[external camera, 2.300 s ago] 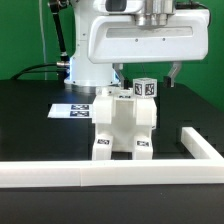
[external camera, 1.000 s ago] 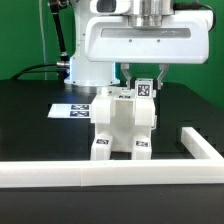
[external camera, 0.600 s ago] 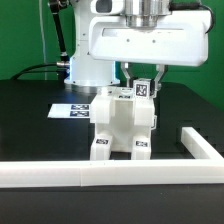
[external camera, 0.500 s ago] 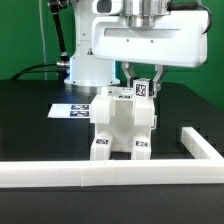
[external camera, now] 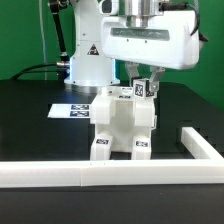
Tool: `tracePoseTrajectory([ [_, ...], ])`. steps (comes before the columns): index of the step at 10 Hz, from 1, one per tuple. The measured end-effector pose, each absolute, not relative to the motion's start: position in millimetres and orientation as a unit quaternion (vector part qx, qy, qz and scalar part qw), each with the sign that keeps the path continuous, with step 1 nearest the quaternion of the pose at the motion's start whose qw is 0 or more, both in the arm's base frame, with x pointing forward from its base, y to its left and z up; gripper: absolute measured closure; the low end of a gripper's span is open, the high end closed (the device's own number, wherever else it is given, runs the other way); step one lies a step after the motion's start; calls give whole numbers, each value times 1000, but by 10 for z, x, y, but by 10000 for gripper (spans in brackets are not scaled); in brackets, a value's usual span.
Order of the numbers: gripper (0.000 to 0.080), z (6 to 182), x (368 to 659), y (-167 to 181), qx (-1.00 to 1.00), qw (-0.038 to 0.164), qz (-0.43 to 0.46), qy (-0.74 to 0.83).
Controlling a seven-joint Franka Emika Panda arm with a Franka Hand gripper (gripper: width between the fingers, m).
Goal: Assemble chair
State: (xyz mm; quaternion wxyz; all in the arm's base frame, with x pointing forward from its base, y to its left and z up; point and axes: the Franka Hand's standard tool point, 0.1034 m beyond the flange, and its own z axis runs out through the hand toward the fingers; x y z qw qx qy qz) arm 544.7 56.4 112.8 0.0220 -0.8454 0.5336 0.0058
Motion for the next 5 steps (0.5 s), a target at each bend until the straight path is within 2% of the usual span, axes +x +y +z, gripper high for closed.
tracePoseTrajectory([
  [4, 511, 1128, 5448, 596, -772, 26, 11, 635],
  [5, 416, 1125, 5446, 601, -768, 26, 12, 640],
])
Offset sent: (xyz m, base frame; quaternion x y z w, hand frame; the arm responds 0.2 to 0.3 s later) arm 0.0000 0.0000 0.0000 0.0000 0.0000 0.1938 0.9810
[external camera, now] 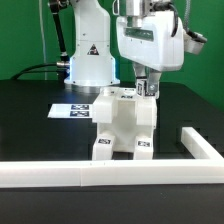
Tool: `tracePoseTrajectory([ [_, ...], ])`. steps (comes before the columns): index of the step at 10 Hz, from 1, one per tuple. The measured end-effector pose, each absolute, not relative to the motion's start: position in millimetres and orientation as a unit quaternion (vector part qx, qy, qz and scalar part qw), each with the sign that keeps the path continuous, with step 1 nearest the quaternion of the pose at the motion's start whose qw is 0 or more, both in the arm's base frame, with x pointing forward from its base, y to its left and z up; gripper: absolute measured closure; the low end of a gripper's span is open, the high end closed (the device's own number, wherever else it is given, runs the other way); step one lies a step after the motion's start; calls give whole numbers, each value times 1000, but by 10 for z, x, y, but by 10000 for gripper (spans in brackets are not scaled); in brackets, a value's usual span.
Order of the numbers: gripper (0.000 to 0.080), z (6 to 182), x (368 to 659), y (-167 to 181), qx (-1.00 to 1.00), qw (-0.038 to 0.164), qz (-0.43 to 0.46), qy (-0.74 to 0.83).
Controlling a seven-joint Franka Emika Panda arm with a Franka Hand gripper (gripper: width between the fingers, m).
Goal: Assemble chair
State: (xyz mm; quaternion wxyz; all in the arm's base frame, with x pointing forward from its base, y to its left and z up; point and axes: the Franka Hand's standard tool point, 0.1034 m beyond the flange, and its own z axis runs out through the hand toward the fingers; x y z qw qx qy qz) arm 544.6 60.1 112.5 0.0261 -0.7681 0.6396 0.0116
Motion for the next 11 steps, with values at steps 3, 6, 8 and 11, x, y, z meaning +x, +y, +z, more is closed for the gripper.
tracePoseTrajectory([
  [3, 172, 1125, 5441, 623, -796, 26, 10, 605],
  [6, 151, 1140, 5445, 668, -863, 28, 6, 504],
  [8, 151, 1140, 5442, 689, -909, 28, 3, 416],
  [11, 151, 1133, 5436, 698, -963, 28, -1, 266],
])
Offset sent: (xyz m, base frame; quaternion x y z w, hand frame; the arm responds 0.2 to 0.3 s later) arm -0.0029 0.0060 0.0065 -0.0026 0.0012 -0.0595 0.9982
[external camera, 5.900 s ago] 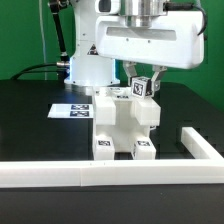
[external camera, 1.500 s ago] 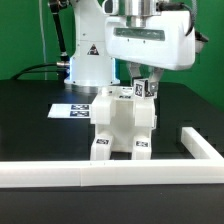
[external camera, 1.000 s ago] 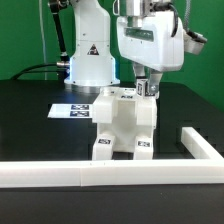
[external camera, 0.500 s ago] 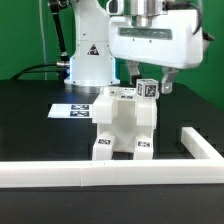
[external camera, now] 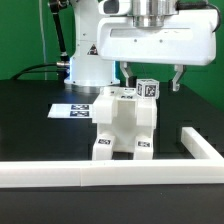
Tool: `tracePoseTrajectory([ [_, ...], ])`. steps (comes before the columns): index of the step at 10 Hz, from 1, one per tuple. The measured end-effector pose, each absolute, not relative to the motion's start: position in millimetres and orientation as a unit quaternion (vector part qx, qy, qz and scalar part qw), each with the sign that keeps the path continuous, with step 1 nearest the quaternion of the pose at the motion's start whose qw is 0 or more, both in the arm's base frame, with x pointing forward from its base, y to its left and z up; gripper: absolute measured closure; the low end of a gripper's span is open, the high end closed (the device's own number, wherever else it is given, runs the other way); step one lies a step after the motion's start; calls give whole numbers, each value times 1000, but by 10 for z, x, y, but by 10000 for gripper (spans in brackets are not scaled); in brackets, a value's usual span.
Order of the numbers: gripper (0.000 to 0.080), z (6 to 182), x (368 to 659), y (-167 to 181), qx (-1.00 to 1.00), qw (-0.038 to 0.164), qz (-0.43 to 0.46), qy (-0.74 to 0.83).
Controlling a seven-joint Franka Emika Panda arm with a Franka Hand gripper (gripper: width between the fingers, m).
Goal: Assemble chair
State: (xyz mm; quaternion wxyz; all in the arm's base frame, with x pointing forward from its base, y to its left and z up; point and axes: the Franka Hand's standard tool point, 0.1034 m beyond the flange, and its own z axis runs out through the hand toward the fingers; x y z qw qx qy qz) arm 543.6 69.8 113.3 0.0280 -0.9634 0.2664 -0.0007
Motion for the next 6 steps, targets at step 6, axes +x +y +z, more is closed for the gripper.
tracePoseTrajectory([
  [6, 151, 1120, 5433, 624, -998, 22, -5, 51],
])
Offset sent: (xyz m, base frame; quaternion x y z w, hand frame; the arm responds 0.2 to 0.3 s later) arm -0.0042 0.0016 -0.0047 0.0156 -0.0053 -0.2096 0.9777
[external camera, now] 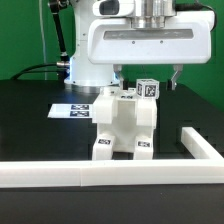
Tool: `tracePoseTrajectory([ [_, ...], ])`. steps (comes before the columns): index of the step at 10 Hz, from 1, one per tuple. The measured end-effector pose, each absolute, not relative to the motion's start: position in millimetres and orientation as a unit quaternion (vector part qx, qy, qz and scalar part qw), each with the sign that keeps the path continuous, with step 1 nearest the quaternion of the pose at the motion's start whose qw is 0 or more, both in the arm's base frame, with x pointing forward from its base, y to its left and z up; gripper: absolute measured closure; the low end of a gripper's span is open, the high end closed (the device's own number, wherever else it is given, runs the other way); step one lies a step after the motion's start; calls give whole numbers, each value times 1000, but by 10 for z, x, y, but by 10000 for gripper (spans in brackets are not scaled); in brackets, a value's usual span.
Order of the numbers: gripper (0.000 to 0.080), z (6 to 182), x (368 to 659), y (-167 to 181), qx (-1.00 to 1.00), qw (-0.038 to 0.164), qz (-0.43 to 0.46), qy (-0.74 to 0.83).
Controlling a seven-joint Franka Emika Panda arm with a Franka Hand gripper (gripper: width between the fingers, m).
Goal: Assemble chair
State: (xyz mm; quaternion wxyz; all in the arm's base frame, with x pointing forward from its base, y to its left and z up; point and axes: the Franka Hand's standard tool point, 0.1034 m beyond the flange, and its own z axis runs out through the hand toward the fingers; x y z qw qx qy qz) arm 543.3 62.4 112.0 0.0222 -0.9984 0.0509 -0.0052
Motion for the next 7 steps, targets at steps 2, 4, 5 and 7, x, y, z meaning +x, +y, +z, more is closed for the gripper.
tracePoseTrajectory([
  [2, 151, 1120, 5433, 622, -1000, 20, -6, 8],
  [4, 187, 1118, 5432, 607, -999, 16, -6, -30],
  [5, 187, 1118, 5432, 607, -999, 16, -6, -29],
  [7, 379, 1118, 5432, 607, -1000, 16, -6, -26],
])
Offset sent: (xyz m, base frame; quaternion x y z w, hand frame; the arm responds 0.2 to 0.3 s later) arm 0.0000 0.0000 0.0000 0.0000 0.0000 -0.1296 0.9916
